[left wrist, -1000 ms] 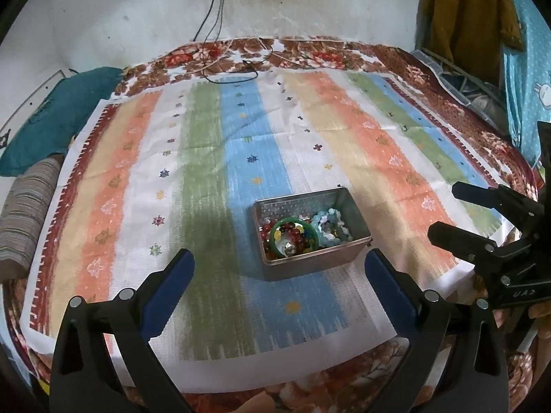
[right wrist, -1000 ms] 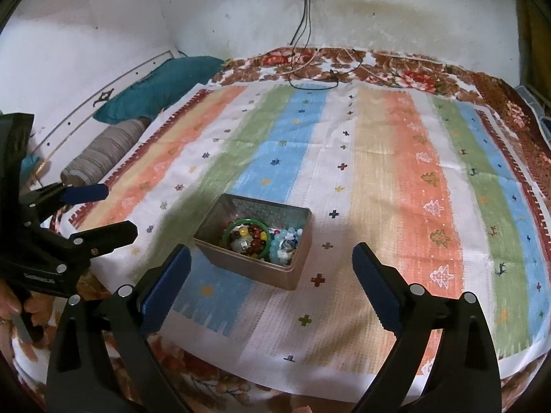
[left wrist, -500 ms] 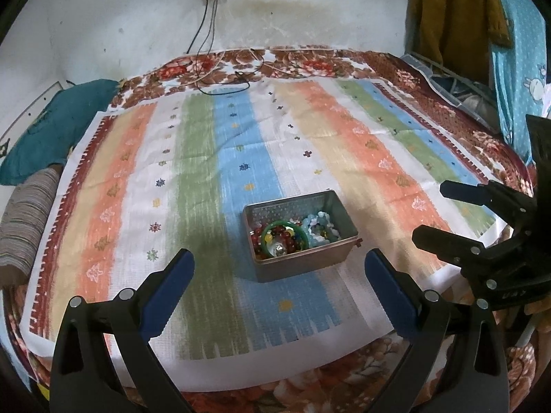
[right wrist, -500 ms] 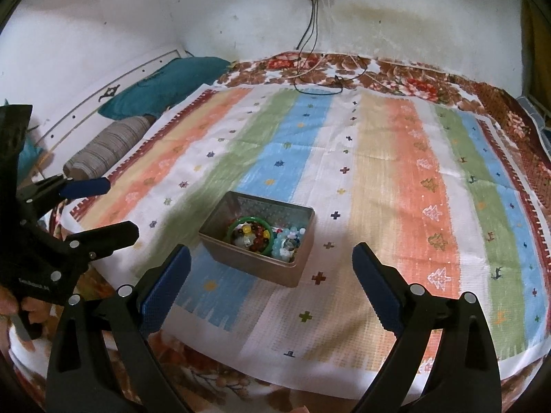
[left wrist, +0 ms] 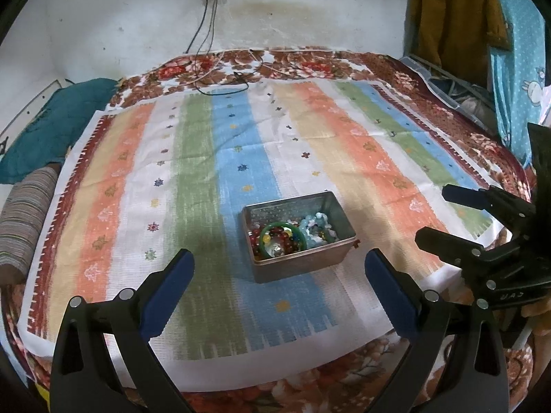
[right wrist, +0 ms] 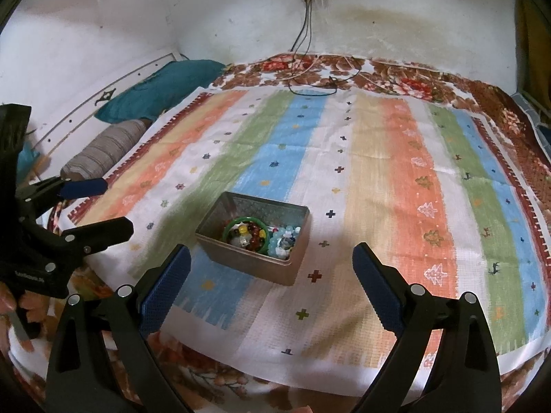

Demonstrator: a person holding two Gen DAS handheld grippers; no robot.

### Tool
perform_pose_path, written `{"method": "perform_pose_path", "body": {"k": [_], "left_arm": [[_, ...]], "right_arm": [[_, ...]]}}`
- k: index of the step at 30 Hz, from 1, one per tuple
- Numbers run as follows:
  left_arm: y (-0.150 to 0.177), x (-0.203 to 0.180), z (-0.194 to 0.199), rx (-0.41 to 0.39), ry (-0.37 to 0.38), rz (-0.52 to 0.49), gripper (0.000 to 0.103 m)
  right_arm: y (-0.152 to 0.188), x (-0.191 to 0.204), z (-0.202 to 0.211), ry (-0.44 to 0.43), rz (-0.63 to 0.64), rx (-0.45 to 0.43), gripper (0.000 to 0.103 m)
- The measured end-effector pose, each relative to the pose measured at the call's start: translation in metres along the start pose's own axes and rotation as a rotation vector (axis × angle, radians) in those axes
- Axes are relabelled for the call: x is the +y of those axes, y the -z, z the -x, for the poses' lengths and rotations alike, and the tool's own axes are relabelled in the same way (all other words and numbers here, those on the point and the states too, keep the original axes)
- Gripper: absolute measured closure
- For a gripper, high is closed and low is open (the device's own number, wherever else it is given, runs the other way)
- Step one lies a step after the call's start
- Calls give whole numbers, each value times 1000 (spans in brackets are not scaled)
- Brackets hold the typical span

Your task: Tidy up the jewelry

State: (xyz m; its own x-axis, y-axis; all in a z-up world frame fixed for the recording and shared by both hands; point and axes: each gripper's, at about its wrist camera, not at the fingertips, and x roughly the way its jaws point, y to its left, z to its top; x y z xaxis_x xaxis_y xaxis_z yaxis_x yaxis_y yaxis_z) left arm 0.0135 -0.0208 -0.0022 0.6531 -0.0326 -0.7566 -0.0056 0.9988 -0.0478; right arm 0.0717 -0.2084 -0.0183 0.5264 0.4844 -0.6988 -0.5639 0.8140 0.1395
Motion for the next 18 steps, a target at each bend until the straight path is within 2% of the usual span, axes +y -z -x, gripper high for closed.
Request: {"method": "perform_pose_path", "body": {"k": [18], "left_arm": [[0,-1,2,1,13,2,6]], "right_arm": [[1,6,-1,-13,25,5,6]]}}
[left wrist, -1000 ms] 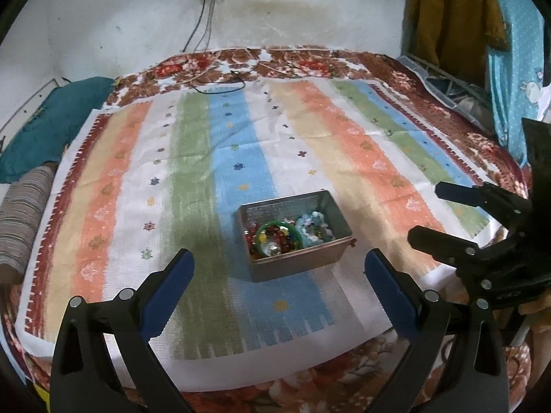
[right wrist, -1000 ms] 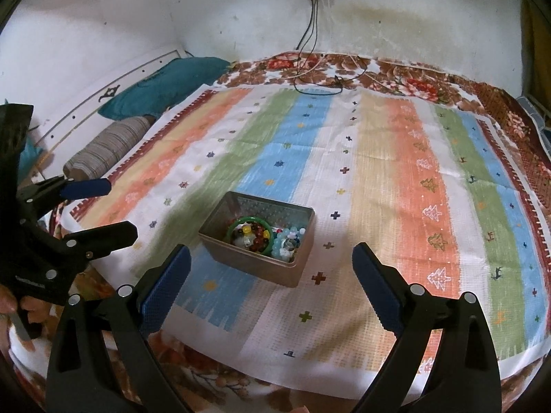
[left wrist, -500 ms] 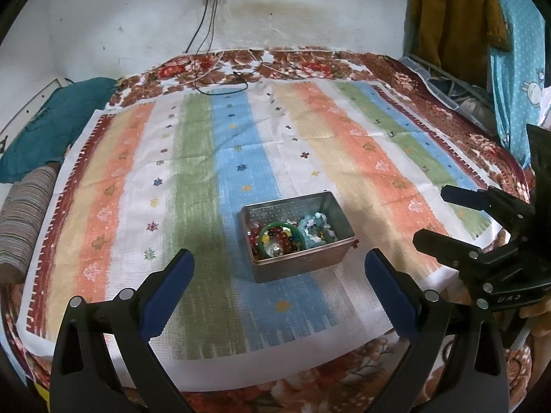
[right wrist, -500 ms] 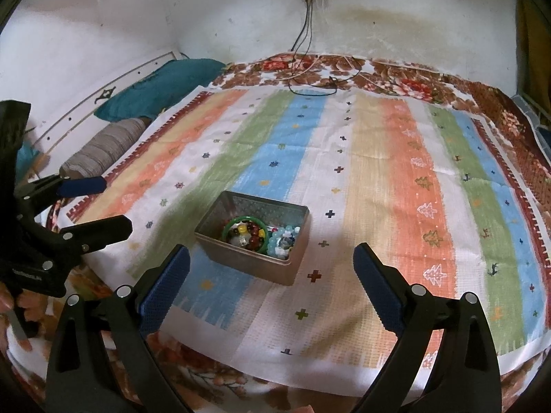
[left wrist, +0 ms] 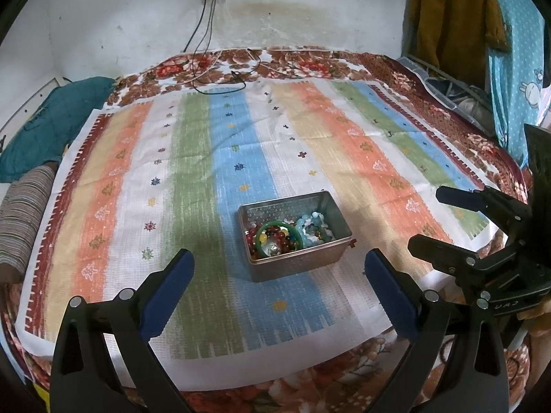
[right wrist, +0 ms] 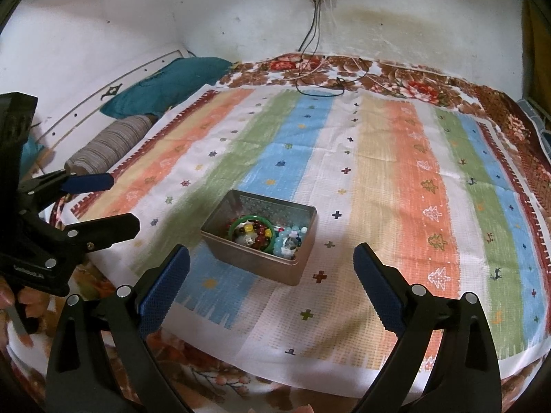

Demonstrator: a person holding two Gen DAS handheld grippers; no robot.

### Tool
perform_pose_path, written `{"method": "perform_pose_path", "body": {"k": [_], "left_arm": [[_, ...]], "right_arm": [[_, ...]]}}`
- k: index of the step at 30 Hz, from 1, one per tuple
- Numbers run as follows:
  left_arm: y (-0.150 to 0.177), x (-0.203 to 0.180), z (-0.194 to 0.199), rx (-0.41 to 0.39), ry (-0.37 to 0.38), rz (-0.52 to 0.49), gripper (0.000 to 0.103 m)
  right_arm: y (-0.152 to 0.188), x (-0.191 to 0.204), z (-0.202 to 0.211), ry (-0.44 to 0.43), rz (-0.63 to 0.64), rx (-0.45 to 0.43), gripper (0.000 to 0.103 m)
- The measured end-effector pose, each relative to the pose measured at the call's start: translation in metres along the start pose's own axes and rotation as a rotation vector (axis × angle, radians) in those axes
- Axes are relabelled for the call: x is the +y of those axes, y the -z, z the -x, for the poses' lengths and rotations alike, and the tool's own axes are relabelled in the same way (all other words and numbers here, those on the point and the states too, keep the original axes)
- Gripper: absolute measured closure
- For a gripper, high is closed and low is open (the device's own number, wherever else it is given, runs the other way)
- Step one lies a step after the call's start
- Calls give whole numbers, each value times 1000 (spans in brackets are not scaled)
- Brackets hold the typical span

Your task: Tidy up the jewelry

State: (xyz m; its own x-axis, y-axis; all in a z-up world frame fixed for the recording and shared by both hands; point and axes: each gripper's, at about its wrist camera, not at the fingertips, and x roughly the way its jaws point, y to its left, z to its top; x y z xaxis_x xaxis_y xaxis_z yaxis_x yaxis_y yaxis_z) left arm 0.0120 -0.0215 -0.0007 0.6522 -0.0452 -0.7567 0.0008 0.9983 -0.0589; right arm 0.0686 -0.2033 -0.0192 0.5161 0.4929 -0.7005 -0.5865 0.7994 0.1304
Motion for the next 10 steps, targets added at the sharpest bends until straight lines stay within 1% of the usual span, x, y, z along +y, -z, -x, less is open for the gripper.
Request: {"method": "perform_pose_path", "body": {"k": [10], "left_arm": [[2,-3,-4,21,9,-17,6]], "right_arm": [[0,2,0,2,-2,0,6]]}}
